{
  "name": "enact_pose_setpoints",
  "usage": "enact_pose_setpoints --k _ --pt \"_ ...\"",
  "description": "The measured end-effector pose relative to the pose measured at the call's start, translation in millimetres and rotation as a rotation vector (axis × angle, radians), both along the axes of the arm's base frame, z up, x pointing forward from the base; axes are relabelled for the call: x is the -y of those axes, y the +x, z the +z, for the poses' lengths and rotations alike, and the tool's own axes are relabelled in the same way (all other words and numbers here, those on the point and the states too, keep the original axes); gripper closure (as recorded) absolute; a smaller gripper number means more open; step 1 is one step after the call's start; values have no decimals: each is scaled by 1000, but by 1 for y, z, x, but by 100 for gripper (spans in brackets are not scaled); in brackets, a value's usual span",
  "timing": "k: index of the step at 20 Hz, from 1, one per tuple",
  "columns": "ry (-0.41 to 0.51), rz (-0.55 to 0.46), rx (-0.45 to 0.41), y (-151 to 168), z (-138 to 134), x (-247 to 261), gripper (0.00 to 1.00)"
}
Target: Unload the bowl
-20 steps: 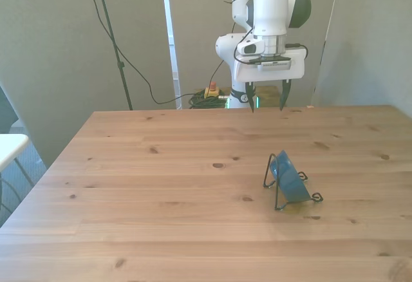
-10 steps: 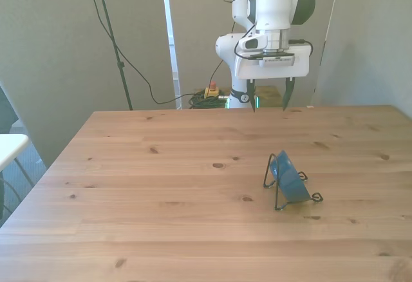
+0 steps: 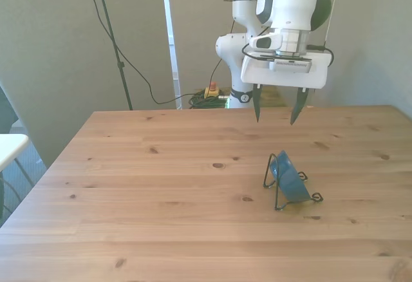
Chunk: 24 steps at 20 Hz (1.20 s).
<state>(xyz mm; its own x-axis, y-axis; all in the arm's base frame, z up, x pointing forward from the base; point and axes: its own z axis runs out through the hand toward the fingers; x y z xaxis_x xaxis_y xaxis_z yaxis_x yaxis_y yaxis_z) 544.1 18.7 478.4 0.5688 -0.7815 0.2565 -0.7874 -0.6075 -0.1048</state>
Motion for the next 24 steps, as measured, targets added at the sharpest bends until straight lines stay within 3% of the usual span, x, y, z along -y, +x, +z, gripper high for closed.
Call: enact_pose_setpoints --k 8,14,24 --pt "-49 -51 18 52 1 -8 0" --pt "-105 -94 24 70 10 -25 0" --pt "-177 -133 -7 99 -2 -43 0"
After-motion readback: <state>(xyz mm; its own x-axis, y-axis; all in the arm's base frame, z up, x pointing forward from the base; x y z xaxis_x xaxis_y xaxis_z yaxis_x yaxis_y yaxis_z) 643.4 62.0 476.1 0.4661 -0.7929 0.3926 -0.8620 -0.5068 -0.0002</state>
